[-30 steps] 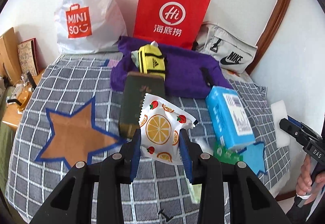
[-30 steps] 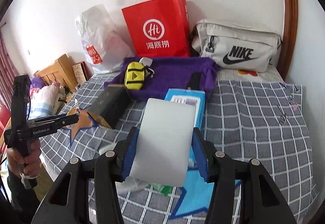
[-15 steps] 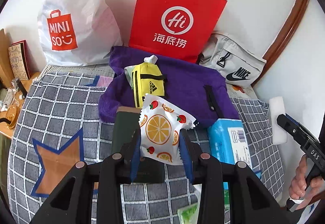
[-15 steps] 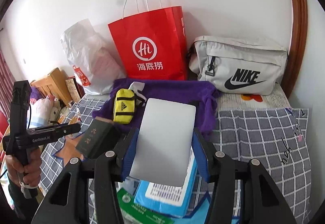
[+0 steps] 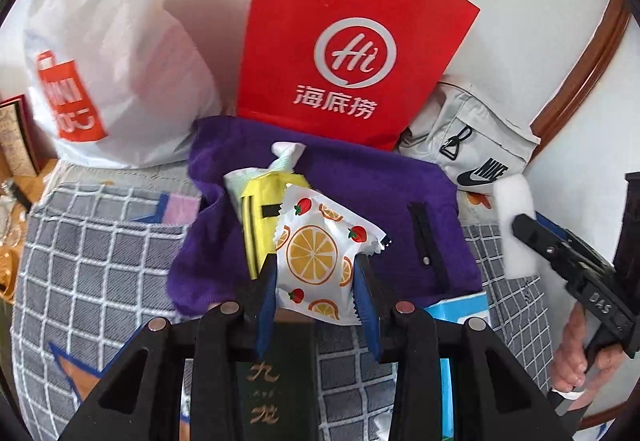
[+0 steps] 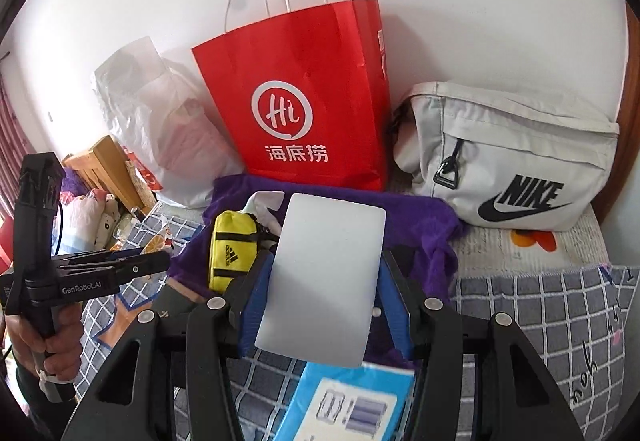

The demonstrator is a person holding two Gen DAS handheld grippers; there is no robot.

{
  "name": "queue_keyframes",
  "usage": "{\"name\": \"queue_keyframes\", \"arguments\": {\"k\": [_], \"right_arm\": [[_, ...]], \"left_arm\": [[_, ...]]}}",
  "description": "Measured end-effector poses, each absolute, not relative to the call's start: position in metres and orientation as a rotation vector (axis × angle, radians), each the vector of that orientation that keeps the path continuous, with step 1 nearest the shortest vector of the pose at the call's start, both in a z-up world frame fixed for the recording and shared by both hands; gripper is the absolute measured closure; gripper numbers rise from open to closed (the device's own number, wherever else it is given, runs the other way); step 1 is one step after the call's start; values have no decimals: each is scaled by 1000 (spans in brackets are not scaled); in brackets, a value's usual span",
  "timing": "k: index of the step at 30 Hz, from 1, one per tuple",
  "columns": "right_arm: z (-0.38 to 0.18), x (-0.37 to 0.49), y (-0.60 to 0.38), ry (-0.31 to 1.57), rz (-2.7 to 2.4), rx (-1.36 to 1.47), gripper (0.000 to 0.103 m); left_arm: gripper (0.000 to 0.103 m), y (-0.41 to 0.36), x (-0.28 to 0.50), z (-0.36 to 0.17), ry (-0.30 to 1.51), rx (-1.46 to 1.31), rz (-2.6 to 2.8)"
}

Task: Organize soft objects
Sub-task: 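Carry the packet with the left tool toward the purple towel while the right tool carries the white block, then lower the packet onto the towel and open the left tool while the right tool releases the block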

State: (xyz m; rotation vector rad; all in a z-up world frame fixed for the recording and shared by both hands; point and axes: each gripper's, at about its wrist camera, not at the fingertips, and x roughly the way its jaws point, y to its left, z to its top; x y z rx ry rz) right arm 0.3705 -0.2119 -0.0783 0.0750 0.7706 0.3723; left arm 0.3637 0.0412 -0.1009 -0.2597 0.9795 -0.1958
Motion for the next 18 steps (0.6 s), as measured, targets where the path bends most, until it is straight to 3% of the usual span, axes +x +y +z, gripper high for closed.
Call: {"name": "queue_keyframes", "arguments": {"k": [18], "right_arm": [[-153,429,-205,947,386,59,51]], "left_arm": [[68,21,422,-143,1061,-198,-193]]}}
